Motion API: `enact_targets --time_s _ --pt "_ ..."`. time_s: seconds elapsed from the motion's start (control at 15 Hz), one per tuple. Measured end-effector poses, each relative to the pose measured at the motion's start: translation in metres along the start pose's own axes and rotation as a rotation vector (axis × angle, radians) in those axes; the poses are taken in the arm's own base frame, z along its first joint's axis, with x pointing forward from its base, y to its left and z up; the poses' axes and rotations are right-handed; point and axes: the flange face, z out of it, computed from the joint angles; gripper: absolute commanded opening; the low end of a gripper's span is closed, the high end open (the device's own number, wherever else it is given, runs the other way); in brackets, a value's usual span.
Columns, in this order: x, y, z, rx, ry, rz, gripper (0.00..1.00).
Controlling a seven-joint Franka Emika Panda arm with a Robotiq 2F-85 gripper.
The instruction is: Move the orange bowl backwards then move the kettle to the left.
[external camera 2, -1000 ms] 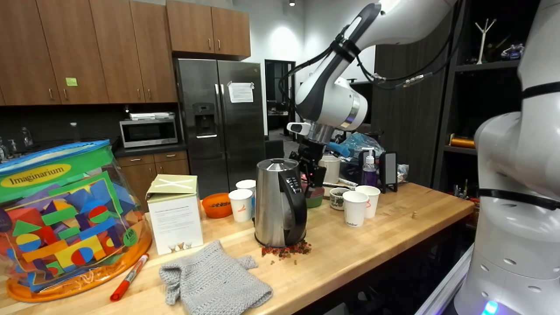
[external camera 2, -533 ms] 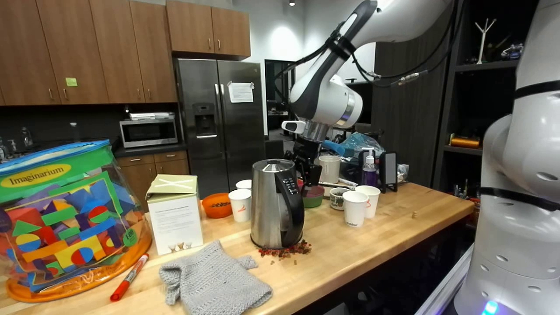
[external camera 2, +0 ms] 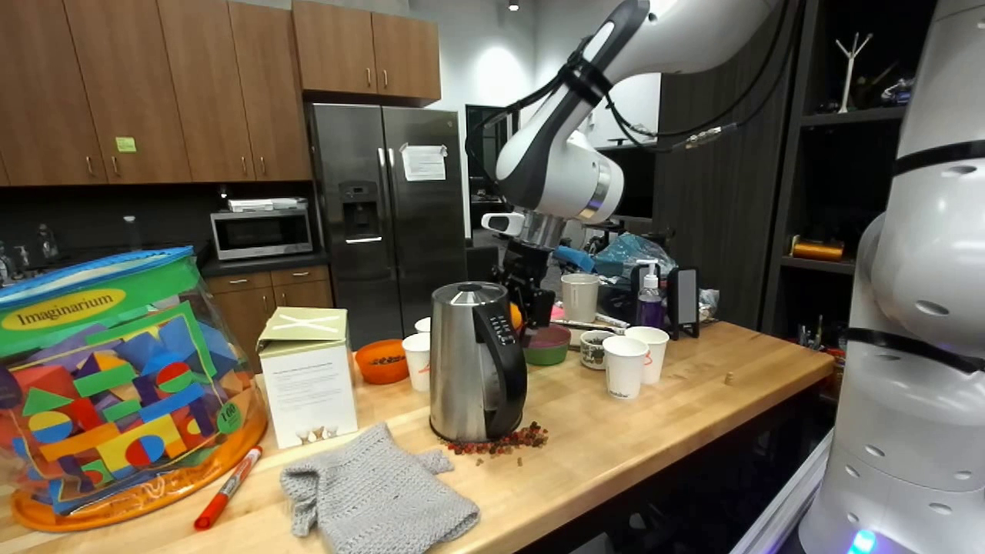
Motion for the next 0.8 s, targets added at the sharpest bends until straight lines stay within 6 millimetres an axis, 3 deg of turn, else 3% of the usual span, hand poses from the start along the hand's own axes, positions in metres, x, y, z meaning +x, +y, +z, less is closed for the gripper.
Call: enact_targets --time_s 0.8 --pt "0.028 0.014 0.01 0.038 0.009 -0.062 1.0"
